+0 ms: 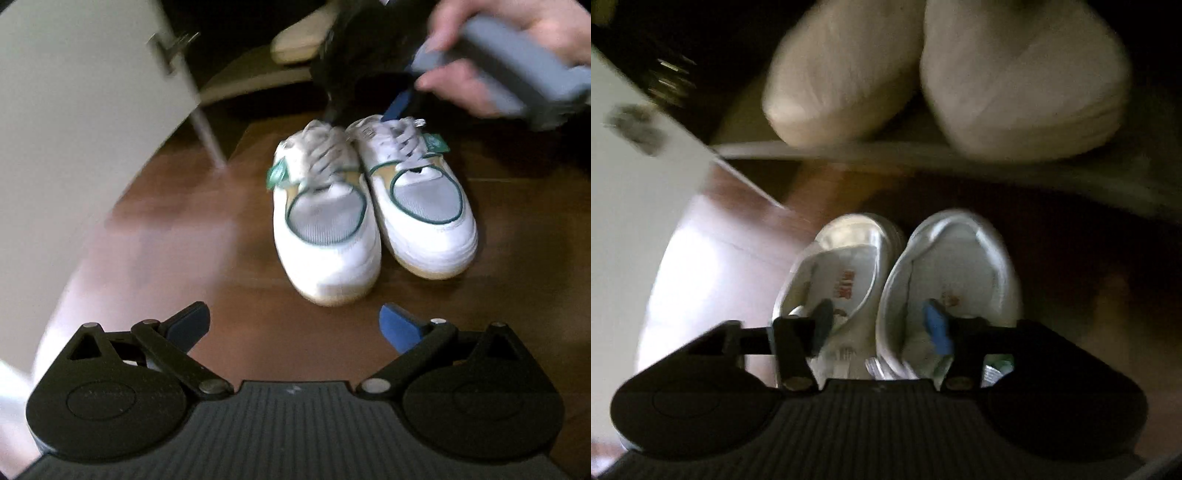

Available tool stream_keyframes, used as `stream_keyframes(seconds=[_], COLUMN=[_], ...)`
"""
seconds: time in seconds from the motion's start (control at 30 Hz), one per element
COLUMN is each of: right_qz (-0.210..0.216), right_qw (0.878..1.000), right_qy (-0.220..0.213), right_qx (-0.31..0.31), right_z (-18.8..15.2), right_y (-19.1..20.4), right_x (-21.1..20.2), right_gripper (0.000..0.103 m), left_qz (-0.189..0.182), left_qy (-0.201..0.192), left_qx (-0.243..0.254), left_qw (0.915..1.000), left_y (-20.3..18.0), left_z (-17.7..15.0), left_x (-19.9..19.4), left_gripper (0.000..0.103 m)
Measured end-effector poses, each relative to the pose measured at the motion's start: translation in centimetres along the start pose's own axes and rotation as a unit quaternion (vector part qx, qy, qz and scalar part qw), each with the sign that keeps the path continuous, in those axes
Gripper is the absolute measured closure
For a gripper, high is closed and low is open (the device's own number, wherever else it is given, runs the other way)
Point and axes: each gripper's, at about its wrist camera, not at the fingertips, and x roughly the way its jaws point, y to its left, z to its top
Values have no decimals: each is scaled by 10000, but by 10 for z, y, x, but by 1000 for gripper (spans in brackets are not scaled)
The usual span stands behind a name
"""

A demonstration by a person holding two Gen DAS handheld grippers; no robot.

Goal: Organize scattered shoes
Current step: 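Grasp the white green-tag sneaker pair with the right tool, then push the green-tag sneakers onto the bottom shelf and open the right tool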

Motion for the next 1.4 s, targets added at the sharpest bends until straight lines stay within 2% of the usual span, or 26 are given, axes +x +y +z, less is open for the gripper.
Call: stream_keyframes(seconds=[0.1,0.17,0.2,0.3,0.33,0.37,0.4,0.47,0.57,0.87,1.0,1.1,1.3,1.4], right_qz=[205,217,226,-38,-136,-235,-334,-396,-438,-685,-873,-1036,-1347,-1397], right_qw=[9928,9736,9657,9332,9193,9141,9120,9122,9196,9372,9445,9510,9594,9602], right_qy=[-207,103,209,159,132,69,-7,-65,-87,-214,-266,-324,-559,-634], right_qx=[-1163,-2272,-2579,-3591,-3930,-4048,-4087,-4077,-3903,-3413,-3155,-2896,-2415,-2332], right_z=[-38,-86,-100,-145,-161,-169,-174,-179,-184,-190,-188,-184,-163,-157], right_y=[-4,-5,-5,1,3,6,9,13,7,2,7,9,-3,-6], right_x=[-37,-44,-44,-30,-25,-18,-10,-6,-1,-11,-10,-6,5,9], right_gripper=[28,29,34,40,42,45,44,45,46,46,46,46,46,46], left_qz=[-145,-289,-335,-478,-484,-523,-663,-886,-1110,-1264,-1239,-1249,-1312,-1298], left_qy=[-191,-249,-230,-138,-118,-63,33,125,195,271,267,217,-84,-144], left_qx=[749,1471,1672,2078,2144,2230,2310,2436,2746,3633,3914,3925,3574,3487], left_qw=[9969,9884,9851,9769,9755,9734,9707,9657,9549,9226,9114,9110,9246,9281], left_y=[-5,-16,-19,-23,-23,-21,-17,-12,-9,7,9,9,10,12], left_z=[5,3,1,0,0,1,3,7,15,46,64,78,108,119], left_x=[9,26,32,49,52,58,65,72,78,112,130,142,172,182], left_gripper=[3,3,4,13,20,22,23,27,27,26,25,24,22,22])
